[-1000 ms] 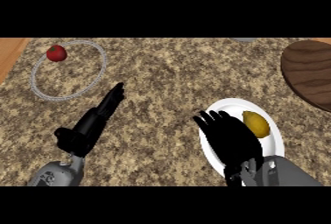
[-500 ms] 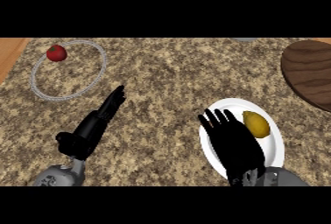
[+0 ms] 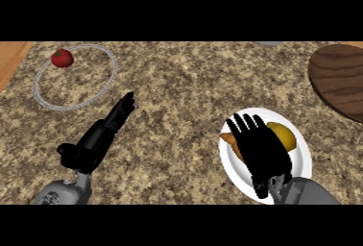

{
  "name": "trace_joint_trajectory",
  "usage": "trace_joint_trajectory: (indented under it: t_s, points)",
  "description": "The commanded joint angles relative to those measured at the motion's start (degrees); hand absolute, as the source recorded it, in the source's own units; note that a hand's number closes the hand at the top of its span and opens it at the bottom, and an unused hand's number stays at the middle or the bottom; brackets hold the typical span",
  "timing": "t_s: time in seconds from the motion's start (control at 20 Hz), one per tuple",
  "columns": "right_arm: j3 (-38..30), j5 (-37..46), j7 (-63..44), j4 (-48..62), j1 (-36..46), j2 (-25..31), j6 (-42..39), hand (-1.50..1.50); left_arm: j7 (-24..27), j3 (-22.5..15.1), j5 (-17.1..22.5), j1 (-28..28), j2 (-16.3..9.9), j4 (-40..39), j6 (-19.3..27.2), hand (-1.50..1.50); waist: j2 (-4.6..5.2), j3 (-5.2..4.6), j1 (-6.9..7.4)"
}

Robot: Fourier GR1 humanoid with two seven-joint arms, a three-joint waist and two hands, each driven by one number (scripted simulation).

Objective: Pick the croissant from the plate and place it in the bowl

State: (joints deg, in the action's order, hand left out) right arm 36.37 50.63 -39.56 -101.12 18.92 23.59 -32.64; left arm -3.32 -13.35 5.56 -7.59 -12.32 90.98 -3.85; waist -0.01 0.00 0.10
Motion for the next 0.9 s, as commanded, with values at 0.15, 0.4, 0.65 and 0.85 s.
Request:
trace_joint_trajectory:
  t_s: [0.15,0.4,0.65,0.85]
  points:
    - [-2.34,5.18,6.37,4.70,-3.63,-1.81,1.31,-1.50,1.26,1.56,-1.91,-1.80,3.20,-3.92,-1.52,0.00,0.01,0.00,-0.18]
    - [-3.67,9.70,11.31,9.76,-3.88,-3.97,5.86,-1.50,0.48,2.05,-4.47,-1.99,5.24,-4.28,-0.22,0.00,0.02,0.00,-0.12]
    - [-5.63,9.83,20.35,17.39,0.56,-5.56,9.41,1.50,-1.45,4.01,-2.39,-1.89,3.26,-1.38,-3.91,0.00,0.11,0.02,0.28]
    - [-6.02,13.44,22.28,16.32,0.14,-6.24,11.63,1.50,-3.23,2.21,-4.66,2.46,4.57,3.48,-2.38,0.00,-0.02,0.01,0.21]
